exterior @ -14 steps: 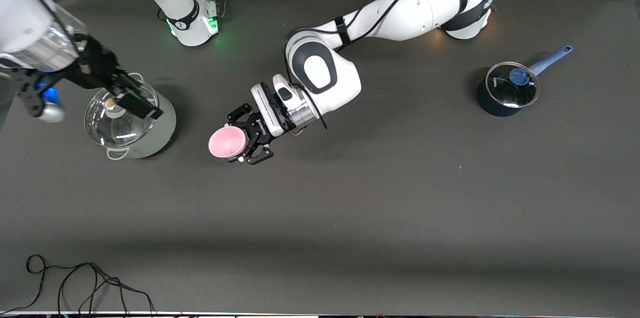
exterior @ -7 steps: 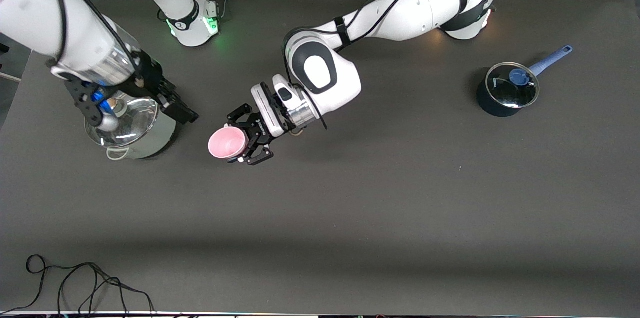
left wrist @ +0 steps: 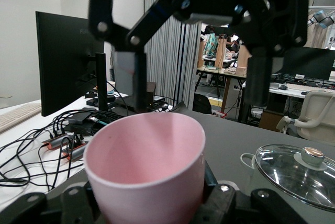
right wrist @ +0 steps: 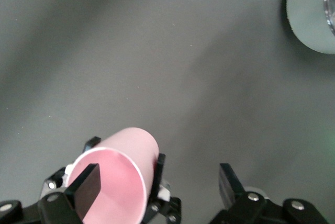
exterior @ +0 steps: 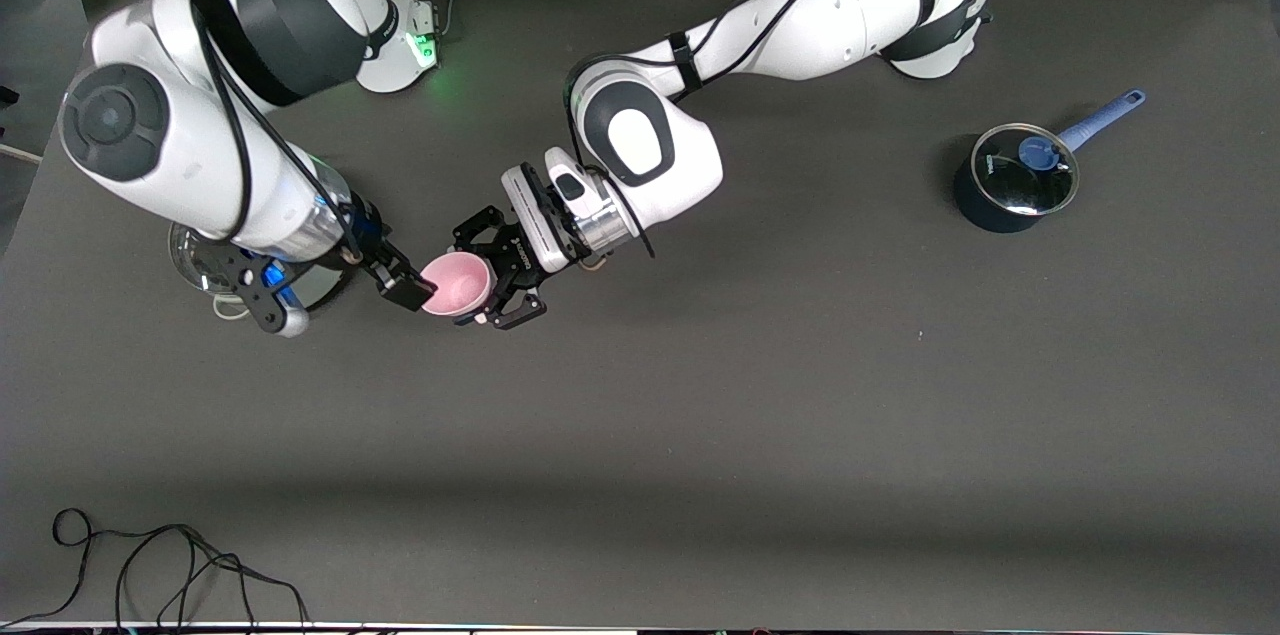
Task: Transfer pink cup from left to right arm
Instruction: 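Hold the cup with the left gripper while the right gripper approaches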
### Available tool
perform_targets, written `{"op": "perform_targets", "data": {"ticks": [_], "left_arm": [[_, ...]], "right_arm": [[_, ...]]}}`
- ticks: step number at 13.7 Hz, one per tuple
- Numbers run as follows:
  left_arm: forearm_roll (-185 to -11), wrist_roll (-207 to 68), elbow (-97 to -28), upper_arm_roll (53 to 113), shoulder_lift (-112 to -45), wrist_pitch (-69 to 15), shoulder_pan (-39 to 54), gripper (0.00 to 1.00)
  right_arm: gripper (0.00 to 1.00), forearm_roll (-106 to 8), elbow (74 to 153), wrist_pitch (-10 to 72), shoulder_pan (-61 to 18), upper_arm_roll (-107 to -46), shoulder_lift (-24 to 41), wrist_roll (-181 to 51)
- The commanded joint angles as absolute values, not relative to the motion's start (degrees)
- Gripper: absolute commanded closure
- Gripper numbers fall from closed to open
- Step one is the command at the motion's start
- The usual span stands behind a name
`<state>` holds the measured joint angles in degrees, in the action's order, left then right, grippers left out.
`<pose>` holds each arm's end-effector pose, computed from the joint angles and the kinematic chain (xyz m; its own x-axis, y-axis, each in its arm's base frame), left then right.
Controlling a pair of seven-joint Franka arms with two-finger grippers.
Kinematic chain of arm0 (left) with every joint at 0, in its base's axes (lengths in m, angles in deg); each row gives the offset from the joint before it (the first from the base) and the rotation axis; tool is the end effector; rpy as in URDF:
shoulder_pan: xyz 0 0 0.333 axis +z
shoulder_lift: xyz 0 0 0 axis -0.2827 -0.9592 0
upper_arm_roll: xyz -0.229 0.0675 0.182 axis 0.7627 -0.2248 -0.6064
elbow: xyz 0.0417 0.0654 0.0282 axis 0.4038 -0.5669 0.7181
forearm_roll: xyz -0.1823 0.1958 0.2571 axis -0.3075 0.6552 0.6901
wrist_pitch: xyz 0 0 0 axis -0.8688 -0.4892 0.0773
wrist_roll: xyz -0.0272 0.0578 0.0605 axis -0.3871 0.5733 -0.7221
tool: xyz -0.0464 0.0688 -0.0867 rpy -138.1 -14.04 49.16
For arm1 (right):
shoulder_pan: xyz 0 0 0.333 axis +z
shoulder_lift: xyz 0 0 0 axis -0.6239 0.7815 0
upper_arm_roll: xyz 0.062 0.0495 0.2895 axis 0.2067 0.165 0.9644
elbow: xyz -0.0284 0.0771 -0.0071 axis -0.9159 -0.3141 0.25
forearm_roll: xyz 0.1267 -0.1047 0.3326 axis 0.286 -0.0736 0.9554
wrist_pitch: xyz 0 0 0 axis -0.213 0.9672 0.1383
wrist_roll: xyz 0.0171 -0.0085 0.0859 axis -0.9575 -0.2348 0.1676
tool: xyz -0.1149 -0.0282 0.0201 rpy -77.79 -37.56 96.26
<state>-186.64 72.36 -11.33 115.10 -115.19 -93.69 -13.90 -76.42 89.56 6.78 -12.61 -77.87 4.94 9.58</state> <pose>0.5186 -0.5836 0.3572 0.1571 -0.0988 0.9826 -0.8838 -0.4580 0.0953 0.5830 0.2349 0.5102 0.6284 -0.7658 -0.1370 -0.7708 -0.6367 0.0232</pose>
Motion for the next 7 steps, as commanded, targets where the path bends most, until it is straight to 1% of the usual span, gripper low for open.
{"op": "perform_targets", "data": {"ticks": [1,5,7], "left_arm": [[-187.14,71.42,-10.53,113.87,-114.28,-94.7,-14.96,1.0],[-187.14,71.42,-10.53,113.78,-114.28,-94.7,-14.96,1.0],[-187.05,71.42,-10.53,113.78,-114.37,-94.7,-14.96,1.0]], "right_arm": [[0.0,-75.99,86.97,6.94,-11.01,-78.54,6.29,11.14],[0.02,-76.16,87.14,6.94,-9.07,-78.54,7.17,11.41],[0.05,-76.16,87.06,6.94,-9.07,-78.54,7.17,11.23]]}}
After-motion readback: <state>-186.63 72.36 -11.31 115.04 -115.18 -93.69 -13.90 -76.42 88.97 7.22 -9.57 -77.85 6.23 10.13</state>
